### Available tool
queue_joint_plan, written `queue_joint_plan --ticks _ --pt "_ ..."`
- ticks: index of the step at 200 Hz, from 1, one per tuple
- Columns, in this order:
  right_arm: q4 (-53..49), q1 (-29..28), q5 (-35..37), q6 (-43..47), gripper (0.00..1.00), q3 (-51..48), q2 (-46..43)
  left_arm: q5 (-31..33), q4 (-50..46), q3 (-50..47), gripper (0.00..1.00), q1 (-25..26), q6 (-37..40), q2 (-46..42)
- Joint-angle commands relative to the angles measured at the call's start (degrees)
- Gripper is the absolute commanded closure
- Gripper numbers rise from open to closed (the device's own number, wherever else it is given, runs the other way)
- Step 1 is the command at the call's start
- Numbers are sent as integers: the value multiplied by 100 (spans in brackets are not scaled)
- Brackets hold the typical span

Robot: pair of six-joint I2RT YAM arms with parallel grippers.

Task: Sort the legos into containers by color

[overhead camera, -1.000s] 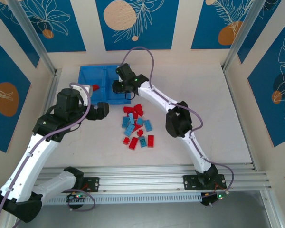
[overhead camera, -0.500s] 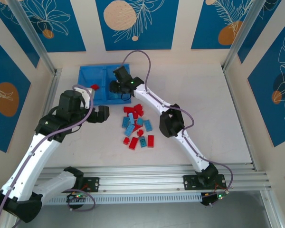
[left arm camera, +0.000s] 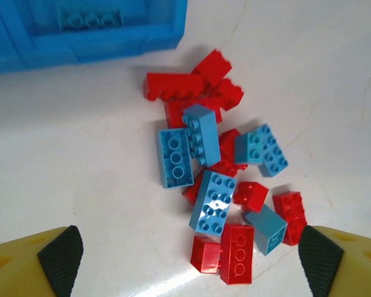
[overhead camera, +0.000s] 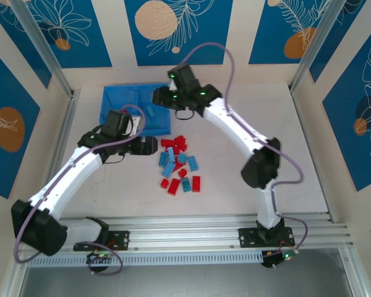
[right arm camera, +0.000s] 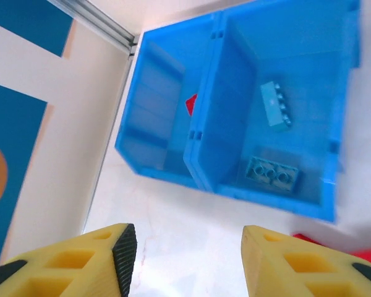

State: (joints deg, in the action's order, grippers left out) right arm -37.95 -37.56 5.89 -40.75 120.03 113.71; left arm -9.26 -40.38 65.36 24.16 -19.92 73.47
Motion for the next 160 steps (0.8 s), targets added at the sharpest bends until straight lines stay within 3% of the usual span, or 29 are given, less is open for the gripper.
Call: queue_joint_plan --ticks 1,26,54,122,160 --pt "-38 338 -78 -225 49 -1359 -965 -302 106 16 11 107 -152 312" --pt "335 664 168 -580 47 -2953 -2071 -425 358 -41 18 422 -39 719" --pt "307 967 281 -1027 43 -3802 -2717 -223 445 60 24 894 555 1361" --pt "-131 1005 116 -907 37 -3739 -2826 102 504 47 27 1260 1315 2389" --pt "-211 1014 148 -962 36 -3767 -2824 3 599 92 45 1317 1409 2758"
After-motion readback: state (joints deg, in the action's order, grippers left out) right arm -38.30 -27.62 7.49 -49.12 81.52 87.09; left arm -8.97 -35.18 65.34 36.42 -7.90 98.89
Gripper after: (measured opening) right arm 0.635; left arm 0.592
